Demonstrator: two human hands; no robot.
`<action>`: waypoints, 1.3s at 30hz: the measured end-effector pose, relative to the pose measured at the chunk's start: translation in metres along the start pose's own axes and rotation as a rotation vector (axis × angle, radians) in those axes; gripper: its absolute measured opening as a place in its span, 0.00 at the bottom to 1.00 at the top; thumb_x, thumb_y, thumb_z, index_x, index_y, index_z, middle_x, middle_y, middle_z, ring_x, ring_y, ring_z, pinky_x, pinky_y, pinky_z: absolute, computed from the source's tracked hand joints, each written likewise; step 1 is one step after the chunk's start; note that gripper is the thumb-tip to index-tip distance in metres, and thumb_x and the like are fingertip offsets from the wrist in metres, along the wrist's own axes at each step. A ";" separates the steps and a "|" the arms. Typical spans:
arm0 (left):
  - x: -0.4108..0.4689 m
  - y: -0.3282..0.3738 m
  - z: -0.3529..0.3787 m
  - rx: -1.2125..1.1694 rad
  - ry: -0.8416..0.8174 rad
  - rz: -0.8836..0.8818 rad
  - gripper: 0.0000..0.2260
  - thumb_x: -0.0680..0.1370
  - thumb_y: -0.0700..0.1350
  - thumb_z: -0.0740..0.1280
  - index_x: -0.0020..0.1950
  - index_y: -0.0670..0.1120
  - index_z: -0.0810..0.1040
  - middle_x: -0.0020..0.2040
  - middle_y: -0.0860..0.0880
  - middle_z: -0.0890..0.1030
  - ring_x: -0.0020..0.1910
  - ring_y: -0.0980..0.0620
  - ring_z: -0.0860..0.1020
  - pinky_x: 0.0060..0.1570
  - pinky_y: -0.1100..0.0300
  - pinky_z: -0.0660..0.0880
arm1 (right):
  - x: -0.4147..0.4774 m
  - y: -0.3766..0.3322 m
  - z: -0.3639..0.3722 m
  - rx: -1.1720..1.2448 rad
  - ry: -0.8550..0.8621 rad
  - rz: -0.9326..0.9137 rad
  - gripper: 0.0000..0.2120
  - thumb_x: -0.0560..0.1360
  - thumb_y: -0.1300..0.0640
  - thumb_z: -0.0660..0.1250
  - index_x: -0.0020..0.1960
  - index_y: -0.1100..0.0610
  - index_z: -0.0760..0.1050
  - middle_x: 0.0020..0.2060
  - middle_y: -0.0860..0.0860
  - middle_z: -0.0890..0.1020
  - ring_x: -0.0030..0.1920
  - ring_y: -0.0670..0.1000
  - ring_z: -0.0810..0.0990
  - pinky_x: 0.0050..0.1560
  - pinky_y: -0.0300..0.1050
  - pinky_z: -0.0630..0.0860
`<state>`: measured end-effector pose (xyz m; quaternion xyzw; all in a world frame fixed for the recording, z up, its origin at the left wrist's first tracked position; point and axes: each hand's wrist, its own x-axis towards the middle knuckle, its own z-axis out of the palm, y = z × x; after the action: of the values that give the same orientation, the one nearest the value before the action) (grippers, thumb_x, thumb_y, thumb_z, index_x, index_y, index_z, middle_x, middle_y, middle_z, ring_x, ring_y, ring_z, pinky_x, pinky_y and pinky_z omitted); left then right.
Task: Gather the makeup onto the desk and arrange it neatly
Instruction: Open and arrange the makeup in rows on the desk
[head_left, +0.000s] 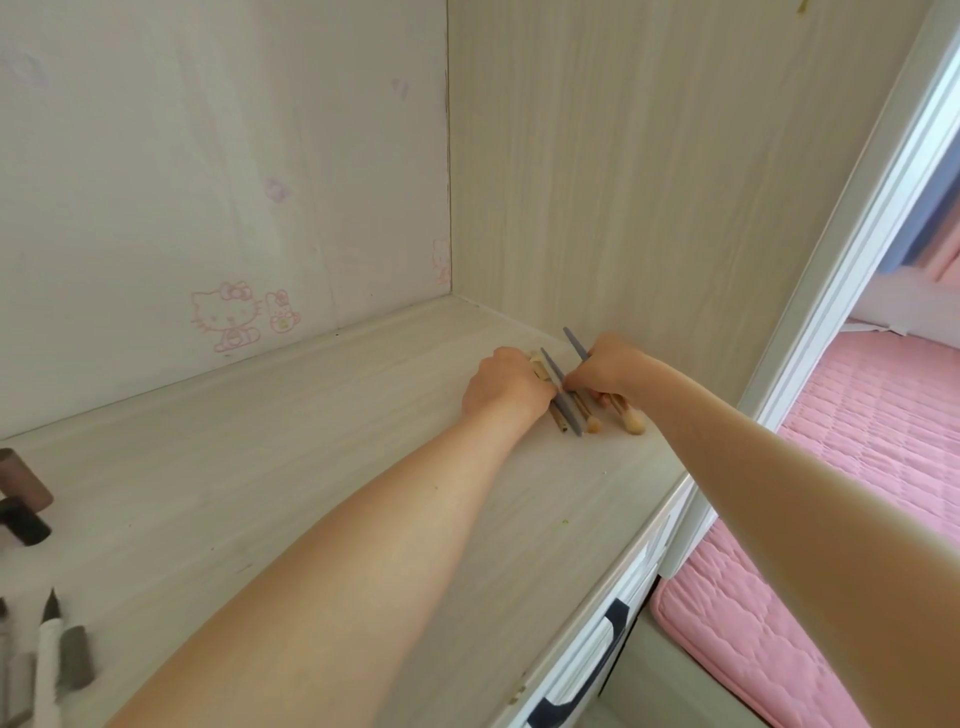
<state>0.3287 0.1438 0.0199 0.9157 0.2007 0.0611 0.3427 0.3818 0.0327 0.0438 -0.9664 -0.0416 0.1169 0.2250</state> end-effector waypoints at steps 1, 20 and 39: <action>0.000 -0.001 -0.001 0.011 -0.002 0.004 0.20 0.73 0.55 0.71 0.59 0.45 0.73 0.57 0.45 0.78 0.54 0.43 0.78 0.43 0.57 0.73 | -0.001 0.002 -0.001 0.014 -0.006 0.004 0.10 0.72 0.57 0.69 0.38 0.62 0.72 0.27 0.55 0.75 0.26 0.52 0.72 0.29 0.41 0.70; 0.001 0.022 -0.001 0.057 0.036 -0.035 0.14 0.72 0.48 0.69 0.55 0.48 0.73 0.55 0.47 0.78 0.54 0.45 0.78 0.44 0.58 0.73 | -0.024 0.017 -0.009 0.198 -0.094 0.091 0.10 0.74 0.63 0.61 0.35 0.62 0.71 0.14 0.50 0.70 0.19 0.48 0.64 0.24 0.37 0.64; 0.009 0.011 -0.008 -0.060 -0.088 -0.032 0.12 0.71 0.52 0.69 0.39 0.46 0.69 0.39 0.49 0.73 0.41 0.47 0.75 0.36 0.61 0.68 | -0.024 0.003 -0.004 0.189 -0.070 0.061 0.10 0.75 0.61 0.57 0.36 0.62 0.70 0.29 0.56 0.73 0.25 0.53 0.68 0.26 0.41 0.66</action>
<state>0.3388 0.1452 0.0333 0.9036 0.1982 0.0213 0.3792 0.3599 0.0248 0.0511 -0.9370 -0.0086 0.1606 0.3101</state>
